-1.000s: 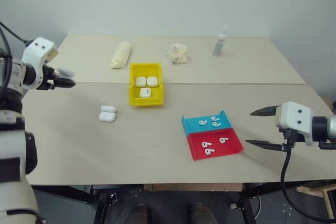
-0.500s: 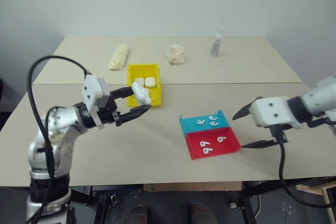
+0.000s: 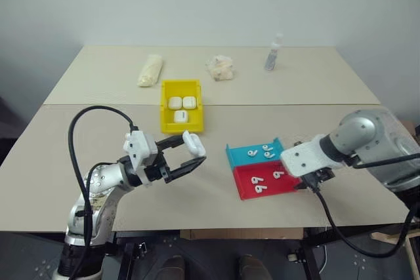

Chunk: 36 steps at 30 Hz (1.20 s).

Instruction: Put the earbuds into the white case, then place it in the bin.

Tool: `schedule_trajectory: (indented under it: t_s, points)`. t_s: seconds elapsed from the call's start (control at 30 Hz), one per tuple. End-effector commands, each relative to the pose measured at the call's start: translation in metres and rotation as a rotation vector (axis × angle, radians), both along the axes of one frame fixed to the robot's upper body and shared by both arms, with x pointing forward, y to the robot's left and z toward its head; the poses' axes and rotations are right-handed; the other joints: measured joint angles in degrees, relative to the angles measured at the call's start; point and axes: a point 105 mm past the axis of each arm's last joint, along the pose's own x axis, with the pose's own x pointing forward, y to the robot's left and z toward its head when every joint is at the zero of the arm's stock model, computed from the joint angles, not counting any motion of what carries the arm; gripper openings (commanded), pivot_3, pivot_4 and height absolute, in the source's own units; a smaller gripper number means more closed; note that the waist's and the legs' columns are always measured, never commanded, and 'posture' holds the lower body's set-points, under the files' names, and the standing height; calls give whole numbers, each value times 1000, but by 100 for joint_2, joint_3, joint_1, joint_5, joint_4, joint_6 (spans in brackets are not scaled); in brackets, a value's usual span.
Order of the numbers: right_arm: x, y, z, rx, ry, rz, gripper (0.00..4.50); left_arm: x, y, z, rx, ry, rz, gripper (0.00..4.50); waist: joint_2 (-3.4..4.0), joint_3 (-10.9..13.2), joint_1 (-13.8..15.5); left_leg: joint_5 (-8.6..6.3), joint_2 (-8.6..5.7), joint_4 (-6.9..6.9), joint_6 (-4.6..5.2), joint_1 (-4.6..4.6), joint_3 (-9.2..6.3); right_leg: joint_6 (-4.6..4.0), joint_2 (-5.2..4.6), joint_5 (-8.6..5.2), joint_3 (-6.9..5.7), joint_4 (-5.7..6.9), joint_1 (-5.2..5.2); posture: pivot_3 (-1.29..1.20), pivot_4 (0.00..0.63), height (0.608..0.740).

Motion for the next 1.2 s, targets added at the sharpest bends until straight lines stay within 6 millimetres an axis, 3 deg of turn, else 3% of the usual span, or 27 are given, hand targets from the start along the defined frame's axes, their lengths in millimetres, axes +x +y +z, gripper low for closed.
schedule_trajectory:
  t_s: [0.03, 0.17, 0.3, 0.57, 0.67, 1.2]
  points:
    - [8, 5, 1, 5, -62, -2, 3350, -5, -5, 7, -4, -35, 3, 2792, 0, 0, -6, 0, 0, 0, 0, 0, 0, 0, 0, 0, 0, -1, 0, 0, 150, 740]
    - [7, 10, -5, -12, -50, 25, 3350, -4, -5, 7, 2, -26, 22, 2792, 0, 0, -6, 0, 0, -5, 0, 0, -1, 0, 1, 0, 0, 1, -2, 0, 150, 740]
    - [6, 10, -10, -15, -38, 20, 2587, -6, -7, 7, 5, -21, 20, 2792, 0, 0, -3, 0, -1, -5, 0, 0, -2, 0, 0, 0, -1, -1, 1, 0, 150, 740]
    - [18, 7, -19, -30, -91, -20, 2587, -4, -8, 10, 3, -22, 37, 2792, 0, 0, -3, 1, -1, -6, -2, 2, -2, 0, 0, 0, -1, -29, 3, 0, 150, 740]
    - [17, 7, -21, -34, -86, -18, 2002, -3, -8, 9, 15, -20, 39, 2792, 1, 0, -8, 1, -1, -10, -2, 2, -1, -1, 1, 0, -1, -33, 2, 0, 150, 740]
    - [25, 9, -28, -24, -114, -33, 2002, -3, -9, 10, 27, -21, 40, 2792, 1, 0, -5, 2, 0, -11, -3, 2, -2, -2, 1, 1, -2, -36, 3, 0, 150, 740]
